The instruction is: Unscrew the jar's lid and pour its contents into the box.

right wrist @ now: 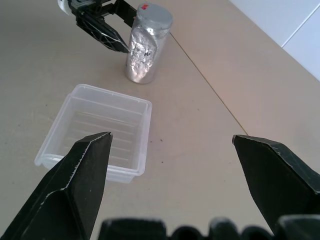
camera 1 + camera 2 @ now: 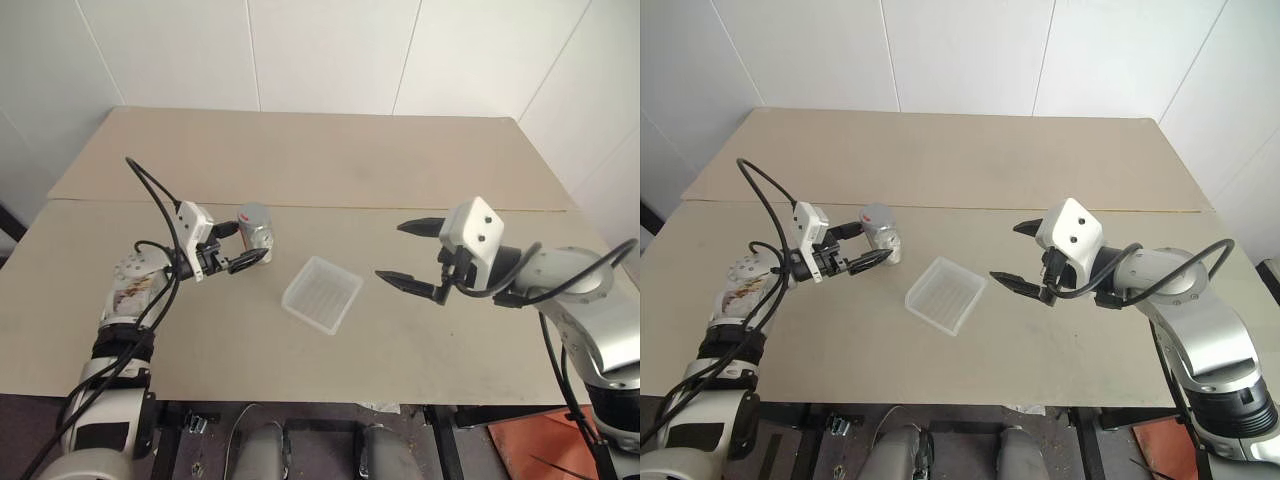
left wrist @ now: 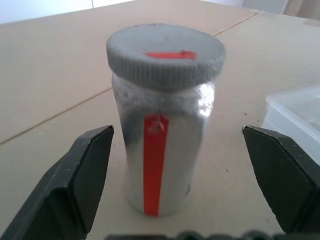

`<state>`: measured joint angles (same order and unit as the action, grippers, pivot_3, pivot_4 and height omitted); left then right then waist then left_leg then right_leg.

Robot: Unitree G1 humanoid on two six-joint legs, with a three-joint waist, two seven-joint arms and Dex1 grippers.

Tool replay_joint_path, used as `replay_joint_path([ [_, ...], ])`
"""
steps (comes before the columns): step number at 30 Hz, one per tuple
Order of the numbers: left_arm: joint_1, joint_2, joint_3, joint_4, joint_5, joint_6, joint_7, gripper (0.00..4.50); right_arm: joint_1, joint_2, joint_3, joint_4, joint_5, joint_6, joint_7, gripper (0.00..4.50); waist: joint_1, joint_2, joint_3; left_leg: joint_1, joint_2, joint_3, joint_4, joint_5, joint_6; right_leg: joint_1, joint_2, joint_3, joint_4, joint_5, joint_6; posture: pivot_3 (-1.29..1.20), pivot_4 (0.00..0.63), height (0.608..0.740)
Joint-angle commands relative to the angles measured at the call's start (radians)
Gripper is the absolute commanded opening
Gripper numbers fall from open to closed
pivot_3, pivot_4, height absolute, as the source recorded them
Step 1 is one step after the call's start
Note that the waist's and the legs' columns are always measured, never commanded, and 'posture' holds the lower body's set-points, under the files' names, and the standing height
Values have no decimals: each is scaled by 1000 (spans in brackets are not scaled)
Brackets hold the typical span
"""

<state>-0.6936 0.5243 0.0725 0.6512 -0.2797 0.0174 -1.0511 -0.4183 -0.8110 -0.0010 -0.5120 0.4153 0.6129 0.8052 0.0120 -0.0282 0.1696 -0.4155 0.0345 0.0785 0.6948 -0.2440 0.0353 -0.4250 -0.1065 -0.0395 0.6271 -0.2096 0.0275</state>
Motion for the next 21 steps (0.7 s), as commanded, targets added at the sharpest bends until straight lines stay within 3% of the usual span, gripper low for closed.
replay_joint_path([
  [1,-59,-24,-2,60,26,-54,24,4478,-10,-1,-20,-36,1,2,-12,4500,0,0,0,0,0,0,0,0,0,0,0,0,0,0,0,0,150,740],
  [8,-86,-52,18,124,24,-87,47,4478,-3,0,-23,-48,4,4,-22,4500,-3,0,0,0,0,0,0,0,0,0,0,0,0,0,0,0,150,740],
  [11,-87,-65,40,134,5,-98,66,3914,2,0,-26,-52,6,2,-25,4500,-2,0,0,0,0,0,0,0,0,0,0,0,0,0,0,0,150,740],
  [17,-83,-97,99,113,-37,-146,84,1952,11,4,-24,-61,12,2,-29,4500,0,0,0,0,0,-1,0,0,0,0,0,0,0,0,0,0,150,740],
  [21,-63,-96,94,33,-55,-119,47,1939,7,22,-4,-62,7,-5,-30,4500,-1,0,0,0,0,-1,0,0,0,0,0,0,0,0,0,0,150,740],
])
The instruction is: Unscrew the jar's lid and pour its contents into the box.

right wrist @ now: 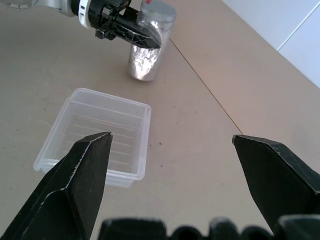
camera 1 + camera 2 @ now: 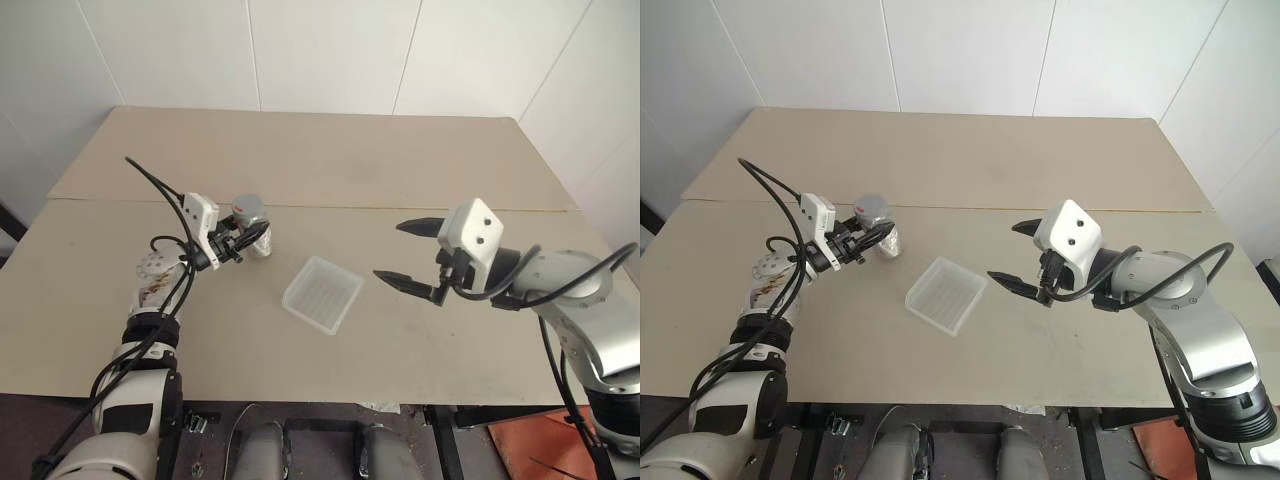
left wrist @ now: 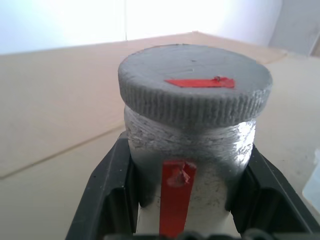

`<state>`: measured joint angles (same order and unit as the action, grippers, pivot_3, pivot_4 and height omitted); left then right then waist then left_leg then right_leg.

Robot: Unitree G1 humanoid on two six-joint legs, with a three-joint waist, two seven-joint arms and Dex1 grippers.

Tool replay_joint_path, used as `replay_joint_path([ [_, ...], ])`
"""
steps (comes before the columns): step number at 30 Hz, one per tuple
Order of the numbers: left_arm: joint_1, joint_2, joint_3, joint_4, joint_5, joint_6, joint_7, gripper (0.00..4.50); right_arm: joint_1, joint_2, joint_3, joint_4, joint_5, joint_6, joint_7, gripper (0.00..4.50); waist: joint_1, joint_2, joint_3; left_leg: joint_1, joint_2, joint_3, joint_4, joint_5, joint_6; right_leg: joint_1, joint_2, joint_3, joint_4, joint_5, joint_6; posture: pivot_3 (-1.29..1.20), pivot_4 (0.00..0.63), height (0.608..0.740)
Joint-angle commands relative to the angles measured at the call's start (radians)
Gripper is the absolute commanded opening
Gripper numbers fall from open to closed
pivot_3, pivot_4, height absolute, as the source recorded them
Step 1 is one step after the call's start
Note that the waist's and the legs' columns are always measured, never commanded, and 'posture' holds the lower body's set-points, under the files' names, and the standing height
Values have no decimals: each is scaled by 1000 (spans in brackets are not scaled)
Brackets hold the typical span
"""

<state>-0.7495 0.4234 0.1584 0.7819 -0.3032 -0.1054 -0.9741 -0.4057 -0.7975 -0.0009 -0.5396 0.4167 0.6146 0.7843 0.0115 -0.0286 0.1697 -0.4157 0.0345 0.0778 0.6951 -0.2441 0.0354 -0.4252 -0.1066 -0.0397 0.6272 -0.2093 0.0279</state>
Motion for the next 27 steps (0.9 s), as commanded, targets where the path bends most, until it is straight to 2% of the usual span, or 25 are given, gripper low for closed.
replay_joint_path([
  [1,2,9,2,-135,-42,28,-48,1939,-9,14,1,-33,2,-10,-9,4500,0,0,0,0,0,0,0,0,0,0,0,0,0,0,0,0,150,740],
  [4,40,54,-40,-305,-88,161,-157,1939,-61,51,37,-13,-9,-13,-17,4500,-3,0,0,0,0,0,0,0,0,0,0,0,0,0,0,0,150,740],
  [6,61,107,-81,-439,-135,271,-266,1939,-136,101,66,16,5,-5,-18,4500,-13,0,0,0,0,0,0,0,0,0,0,0,1,0,0,0,150,740],
  [9,71,158,-125,-551,-171,346,-370,1939,-257,182,90,71,53,40,-8,4500,-24,0,0,1,0,-2,0,0,-1,-1,1,1,2,0,0,0,150,740],
  [15,57,151,-168,-624,-177,372,-402,1939,-410,311,128,139,122,172,-33,4500,-18,0,0,0,0,-8,0,0,0,0,1,0,2,0,0,0,150,740],
  [26,37,128,-168,-635,-186,376,-386,1939,-450,410,184,190,99,212,-87,4500,-17,0,0,0,0,-8,0,0,0,-1,1,0,2,0,0,0,150,740],
  [27,37,129,-167,-634,-186,375,-388,1939,-451,415,181,195,101,211,-88,4315,-16,0,0,0,0,-8,0,0,0,-1,1,0,2,0,0,0,150,740],
])
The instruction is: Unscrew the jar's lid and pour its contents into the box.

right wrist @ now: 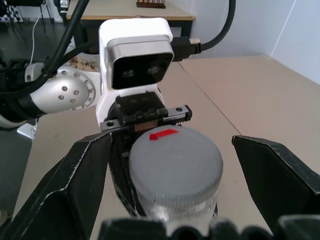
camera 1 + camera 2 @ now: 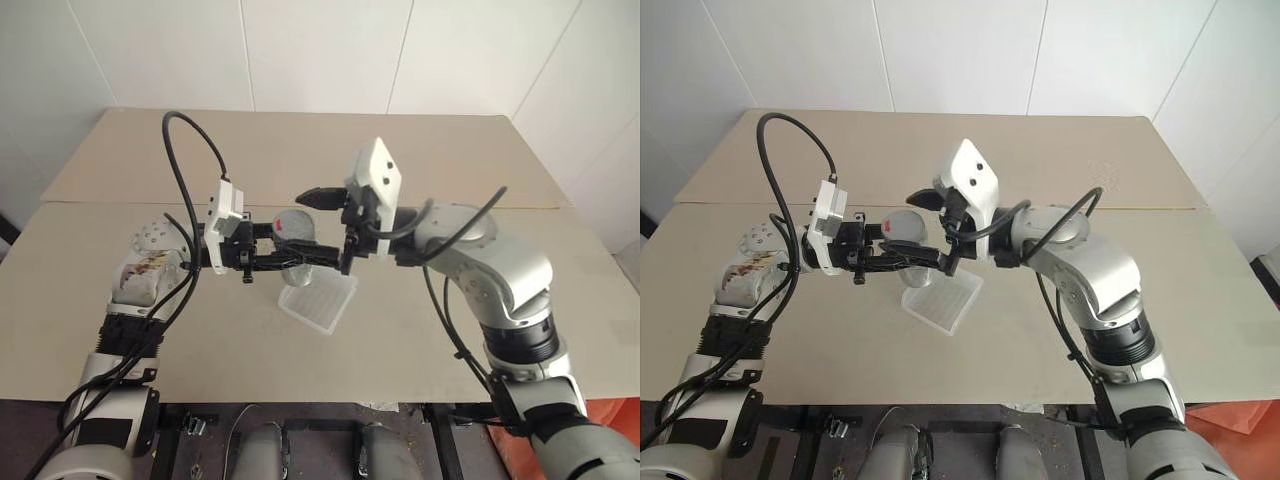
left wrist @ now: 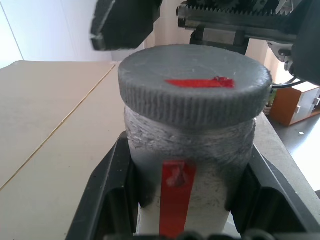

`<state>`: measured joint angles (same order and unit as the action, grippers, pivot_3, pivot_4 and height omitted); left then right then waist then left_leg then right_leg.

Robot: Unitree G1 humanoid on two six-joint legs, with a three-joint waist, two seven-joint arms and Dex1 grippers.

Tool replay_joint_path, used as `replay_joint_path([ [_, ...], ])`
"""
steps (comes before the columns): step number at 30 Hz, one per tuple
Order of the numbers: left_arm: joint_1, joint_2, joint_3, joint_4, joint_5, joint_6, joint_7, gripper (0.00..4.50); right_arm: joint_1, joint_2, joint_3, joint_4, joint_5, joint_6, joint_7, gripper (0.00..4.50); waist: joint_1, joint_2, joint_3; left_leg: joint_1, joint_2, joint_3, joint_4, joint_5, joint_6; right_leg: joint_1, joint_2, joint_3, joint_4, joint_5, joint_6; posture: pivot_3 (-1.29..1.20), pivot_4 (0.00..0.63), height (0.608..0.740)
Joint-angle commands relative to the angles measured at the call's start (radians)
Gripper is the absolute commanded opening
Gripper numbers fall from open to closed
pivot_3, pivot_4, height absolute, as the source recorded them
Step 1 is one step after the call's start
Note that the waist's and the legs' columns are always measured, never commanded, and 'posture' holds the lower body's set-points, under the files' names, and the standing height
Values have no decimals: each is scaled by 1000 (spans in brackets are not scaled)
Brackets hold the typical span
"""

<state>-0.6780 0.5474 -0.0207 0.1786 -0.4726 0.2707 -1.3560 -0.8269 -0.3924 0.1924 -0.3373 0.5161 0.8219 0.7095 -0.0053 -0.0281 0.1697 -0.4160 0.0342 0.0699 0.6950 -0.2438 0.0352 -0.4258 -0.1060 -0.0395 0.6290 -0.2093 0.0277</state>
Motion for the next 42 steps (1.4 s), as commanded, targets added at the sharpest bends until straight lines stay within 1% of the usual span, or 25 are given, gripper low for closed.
replay_joint_path([
  [1,-35,6,12,-32,-18,-2,-8,1939,-32,14,-15,-2,4,4,-13,4111,0,0,0,0,0,0,0,0,0,0,0,0,0,0,0,0,150,740],
  [2,-35,7,13,-34,-18,-2,-9,1939,-34,17,-17,3,5,5,-11,3908,0,0,0,0,0,0,0,0,0,0,0,0,0,0,0,0,150,740],
  [5,-39,9,16,-40,-22,1,-9,1939,-37,19,-16,24,3,-7,9,2908,-1,0,0,0,0,0,0,0,0,0,0,0,0,0,0,0,150,740],
  [6,-43,9,19,-42,-27,4,-9,1939,-38,19,-16,31,3,-10,15,2758,-2,0,0,0,0,0,0,0,0,0,0,0,0,0,0,0,150,740],
  [9,-56,18,29,-48,-47,21,-23,1939,-51,25,-16,71,2,-49,56,2757,-3,0,0,0,0,0,0,0,0,0,0,0,0,0,0,0,150,740],
  [11,-64,31,33,-54,-67,36,-54,1939,-75,23,-18,126,10,-123,150,2757,-5,0,0,0,0,0,0,0,0,0,0,0,0,0,0,0,150,740],
  [13,-67,51,31,-66,-97,54,-108,1939,-115,23,-25,218,36,-205,299,2757,-7,0,0,0,0,0,0,0,0,0,0,0,0,0,0,0,150,740],
  [17,-69,99,6,-122,-170,112,-231,1939,-222,25,10,476,30,-446,713,2757,-8,1,1,0,0,0,0,0,0,0,1,0,-1,0,0,0,150,740],
  [18,-68,114,-6,-136,-186,121,-248,1939,-250,33,19,534,27,-488,795,2757,-10,1,1,0,0,0,-1,0,0,0,1,0,-1,0,0,0,150,740],
  [19,-66,134,-24,-151,-203,121,-256,1939,-277,39,33,588,31,-527,856,2757,-11,1,1,0,0,0,0,0,0,0,1,0,-1,0,0,0,150,740],
  [20,-66,147,-37,-159,-210,119,-258,1939,-302,43,48,633,33,-559,888,2757,-11,1,1,0,0,0,-1,0,0,0,1,0,0,0,0,0,150,740],
  [22,-70,149,-41,-158,-206,116,-258,1939,-337,55,68,711,5,-619,905,2757,-11,1,1,1,1,-1,-1,0,0,0,1,0,0,0,0,0,150,740],
  [23,-71,143,-36,-155,-199,116,-258,1939,-347,71,65,748,-28,-647,886,2757,-11,1,1,1,1,-1,-1,0,0,0,1,0,0,0,0,0,150,740],
  [25,-69,133,-26,-151,-189,113,-251,1939,-359,94,49,799,-78,-666,795,3480,-10,1,1,1,1,0,-1,0,-1,-1,1,0,1,0,0,0,150,740],
  [26,-67,131,-21,-147,-186,113,-246,1939,-356,96,39,805,-89,-665,755,3703,-10,1,1,1,1,0,-1,0,-1,-1,1,0,1,0,0,0,150,740],
  [28,-62,125,-7,-127,-170,101,-225,1939,-325,87,7,769,-98,-656,682,4330,-6,1,1,0,1,0,-1,0,-1,-1,1,0,1,0,0,0,150,740],
  [29,-60,121,0,-114,-158,88,-213,1939,-300,73,-11,730,-96,-642,652,4447,-3,1,1,0,1,-1,-1,0,-1,-1,1,0,1,0,0,0,150,740],
  [32,-63,102,30,-81,-138,65,-170,1939,-198,23,-69,541,-68,-554,555,4447,7,1,1,-1,0,-1,-1,0,-1,0,0,-1,2,0,0,0,150,740],
  [35,-71,81,52,-55,-133,61,-131,1939,-105,6,-104,333,-48,-454,414,4447,11,1,1,-4,0,0,0,0,-1,-1,0,-1,3,0,0,0,150,740],
  [38,-71,61,48,-27,-109,37,-109,1939,-59,24,-101,179,-42,-350,284,4447,4,1,1,-5,0,0,0,1,-2,-5,0,-1,2,0,0,0,150,740],
  [42,-81,30,34,5,-84,17,-97,1939,-62,76,-49,93,-85,-251,143,4447,-9,1,1,-4,0,2,0,2,-3,-6,1,-1,3,1,0,0,150,740],
])
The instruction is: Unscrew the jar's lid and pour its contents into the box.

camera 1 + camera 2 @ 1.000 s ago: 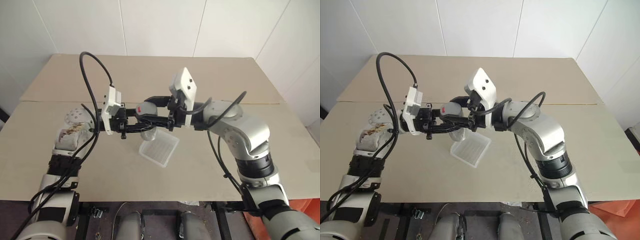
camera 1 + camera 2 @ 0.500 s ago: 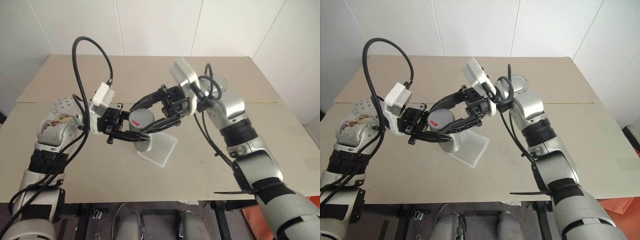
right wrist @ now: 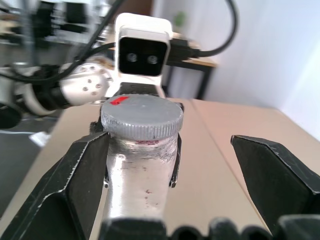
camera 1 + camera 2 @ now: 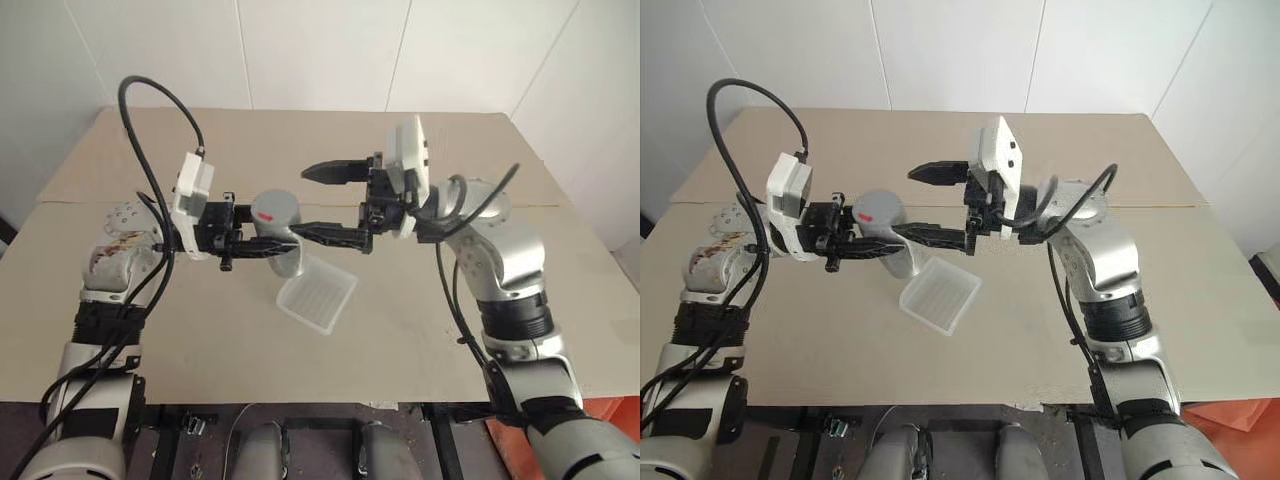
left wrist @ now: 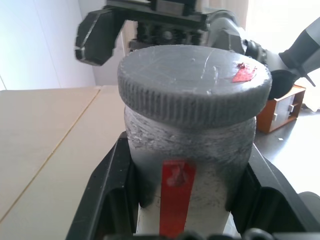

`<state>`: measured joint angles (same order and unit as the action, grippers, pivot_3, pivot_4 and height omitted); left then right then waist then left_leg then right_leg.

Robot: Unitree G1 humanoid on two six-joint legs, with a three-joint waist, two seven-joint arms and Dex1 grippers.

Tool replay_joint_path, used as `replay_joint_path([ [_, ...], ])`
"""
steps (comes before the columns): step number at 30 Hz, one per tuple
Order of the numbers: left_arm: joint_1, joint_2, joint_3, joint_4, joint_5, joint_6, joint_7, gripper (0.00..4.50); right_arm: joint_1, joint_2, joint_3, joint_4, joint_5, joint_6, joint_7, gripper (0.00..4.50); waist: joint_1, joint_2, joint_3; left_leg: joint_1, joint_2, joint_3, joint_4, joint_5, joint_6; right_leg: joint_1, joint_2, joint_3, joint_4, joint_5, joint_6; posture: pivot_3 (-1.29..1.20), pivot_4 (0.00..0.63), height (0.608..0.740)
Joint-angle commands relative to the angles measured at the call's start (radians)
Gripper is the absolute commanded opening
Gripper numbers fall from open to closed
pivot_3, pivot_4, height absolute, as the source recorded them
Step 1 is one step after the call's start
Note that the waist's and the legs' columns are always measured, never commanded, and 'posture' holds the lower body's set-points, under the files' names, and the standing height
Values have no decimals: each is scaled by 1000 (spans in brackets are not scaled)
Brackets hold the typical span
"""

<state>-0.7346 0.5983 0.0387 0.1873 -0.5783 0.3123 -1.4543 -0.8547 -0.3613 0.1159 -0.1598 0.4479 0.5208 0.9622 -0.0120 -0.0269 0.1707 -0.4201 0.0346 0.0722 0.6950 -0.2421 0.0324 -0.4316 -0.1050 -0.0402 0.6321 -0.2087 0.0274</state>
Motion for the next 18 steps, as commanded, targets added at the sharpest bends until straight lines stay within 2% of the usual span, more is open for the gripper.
replay_joint_path([
  [1,-29,-27,-29,7,29,-29,3,1939,-42,64,47,-83,-36,65,-142,4447,-4,0,0,0,0,0,0,0,0,0,0,0,0,0,0,0,150,740],
  [10,-39,-31,-35,25,49,-41,-3,1939,-94,131,93,-22,-96,113,-256,4447,0,0,0,-3,0,0,0,-1,1,-1,0,0,-1,0,0,0,150,740],
  [18,-8,2,-9,-3,43,-28,-5,1939,-81,62,53,-15,-95,123,-236,4447,0,0,0,-3,0,-1,0,-1,1,-2,0,0,-1,0,0,0,150,740],
])
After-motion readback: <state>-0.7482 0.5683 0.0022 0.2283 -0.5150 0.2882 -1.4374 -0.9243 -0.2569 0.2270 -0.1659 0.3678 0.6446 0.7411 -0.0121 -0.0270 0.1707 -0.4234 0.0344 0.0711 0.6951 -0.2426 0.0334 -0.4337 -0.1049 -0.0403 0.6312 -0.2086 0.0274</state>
